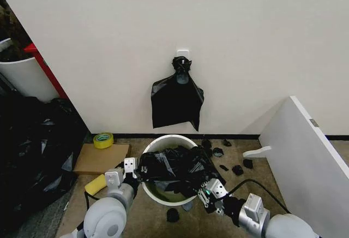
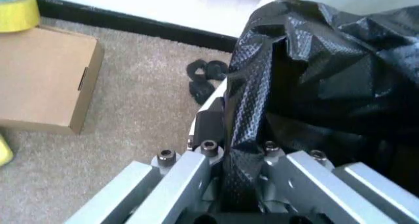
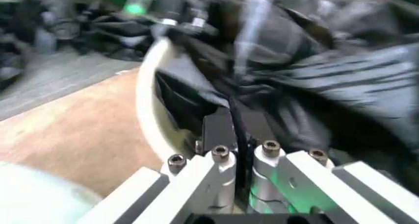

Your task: Place the garbage bag over the trash bin.

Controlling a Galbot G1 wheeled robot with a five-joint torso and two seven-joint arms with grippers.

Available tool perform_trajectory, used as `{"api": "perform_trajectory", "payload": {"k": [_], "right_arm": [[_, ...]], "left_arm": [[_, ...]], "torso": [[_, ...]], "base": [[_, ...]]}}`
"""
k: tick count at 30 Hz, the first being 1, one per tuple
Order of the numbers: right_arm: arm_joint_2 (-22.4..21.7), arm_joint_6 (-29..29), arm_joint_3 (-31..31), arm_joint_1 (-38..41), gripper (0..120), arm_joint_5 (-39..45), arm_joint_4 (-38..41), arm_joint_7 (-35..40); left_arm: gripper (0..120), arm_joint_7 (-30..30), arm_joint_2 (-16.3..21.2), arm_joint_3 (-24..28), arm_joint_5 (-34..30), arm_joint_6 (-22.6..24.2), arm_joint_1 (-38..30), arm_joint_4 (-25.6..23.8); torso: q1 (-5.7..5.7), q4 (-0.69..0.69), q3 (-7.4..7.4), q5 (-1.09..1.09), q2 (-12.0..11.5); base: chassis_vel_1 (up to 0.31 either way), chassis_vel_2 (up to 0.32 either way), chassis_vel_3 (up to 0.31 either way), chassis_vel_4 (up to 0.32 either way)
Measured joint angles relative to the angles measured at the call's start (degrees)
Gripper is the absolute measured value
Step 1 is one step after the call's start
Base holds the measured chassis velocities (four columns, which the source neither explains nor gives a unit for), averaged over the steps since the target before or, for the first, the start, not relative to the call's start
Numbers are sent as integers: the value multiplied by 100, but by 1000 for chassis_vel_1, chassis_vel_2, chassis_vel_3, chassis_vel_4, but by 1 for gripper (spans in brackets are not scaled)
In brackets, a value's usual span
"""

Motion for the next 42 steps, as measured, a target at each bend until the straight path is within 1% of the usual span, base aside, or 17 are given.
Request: {"api": "perform_trajectory", "payload": {"k": [4, 5, 8, 11, 13, 15, 21, 24, 27, 28, 30, 32, 35, 37, 39, 42], "right_arm": [[-69, 604, 13, -91, 0, -461, -52, -483], [-69, 604, 13, -91, 0, -461, -52, -483], [-31, 1186, -45, -1, 0, -884, -324, -877], [50, 1439, -136, 122, 0, -1041, -555, -1045], [73, 1484, -152, 157, 0, -1084, -606, -1082], [149, 1660, -198, 269, 0, -1271, -789, -1240], [192, 1848, -229, 374, 0, -1437, -1053, -1436], [235, 2121, -228, 400, 0, -1544, -1278, -1730], [279, 2197, -252, 424, 0, -1639, -1379, -1804], [342, 2230, -284, 452, 0, -1741, -1464, -1806], [475, 2240, -353, 511, 0, -1906, -1644, -1634], [566, 2229, -403, 558, 0, -1966, -1795, -1464], [652, 2216, -435, 650, 0, -2080, -2077, -1203], [657, 2216, -437, 666, 0, -2086, -2122, -1177], [680, 2218, -443, 775, 0, -2103, -2373, -1131], [722, 2221, -475, 877, 0, -2134, -2546, -1130]], "left_arm": [[1, -201, -52, -15, -386, 39, -117, 9], [1, -201, -52, -15, -386, 39, -117, 9], [1, -390, -81, -53, -904, 112, -222, -28], [1, -519, -104, -81, -1226, 158, -275, -67], [1, -542, -109, -86, -1269, 164, -284, -67], [1, -632, -137, -113, -1416, 176, -329, -66], [1, -726, -153, -155, -1586, 201, -417, -56], [1, -803, -143, -191, -1720, 201, -489, -44], [1, -849, -188, -209, -1783, 201, -509, -47], [1, -921, -281, -242, -1849, 221, -513, -98], [1, -992, -419, -294, -1959, 256, -487, -238], [1, -1017, -451, -306, -2007, 272, -431, -308], [1, -1050, -414, -310, -2069, 290, -349, -387], [1, -1055, -403, -310, -2078, 292, -343, -396], [1, -1085, -340, -310, -2149, 312, -334, -435], [1, -1102, -319, -312, -2212, 322, -352, -440]], "torso": [[0, 0, 0, 0, 0], [0, 0, 0, 0, 0], [0, 1, 0, 0, 0], [0, 0, 0, 1, 0], [0, 0, 0, 2, 0], [0, 2, 0, 0, 0], [0, 1, 0, 1, 0], [0, 1, 0, 0, 0], [0, 1, 0, 0, 0], [0, 1, 0, 0, 0], [0, 0, 0, 0, 0], [0, 0, 0, 1, 0], [0, 2, 0, 0, 0], [0, 2, 0, 0, 0], [0, 0, 0, 0, 0], [0, 1, 0, 0, 0]], "base": [[0, 0, 0, 0], [0, 0, 0, 0], [0, 0, 0, 0], [0, 0, 0, 0], [0, 0, 0, 0], [0, 0, 0, 0], [0, 0, 0, 0], [0, 0, 0, 0], [0, 0, 0, 0], [0, 0, 0, 0], [0, 0, 0, 0], [0, 0, 0, 0], [0, 0, 0, 0], [0, 0, 0, 0], [0, 0, 0, 0], [0, 0, 0, 0]]}}
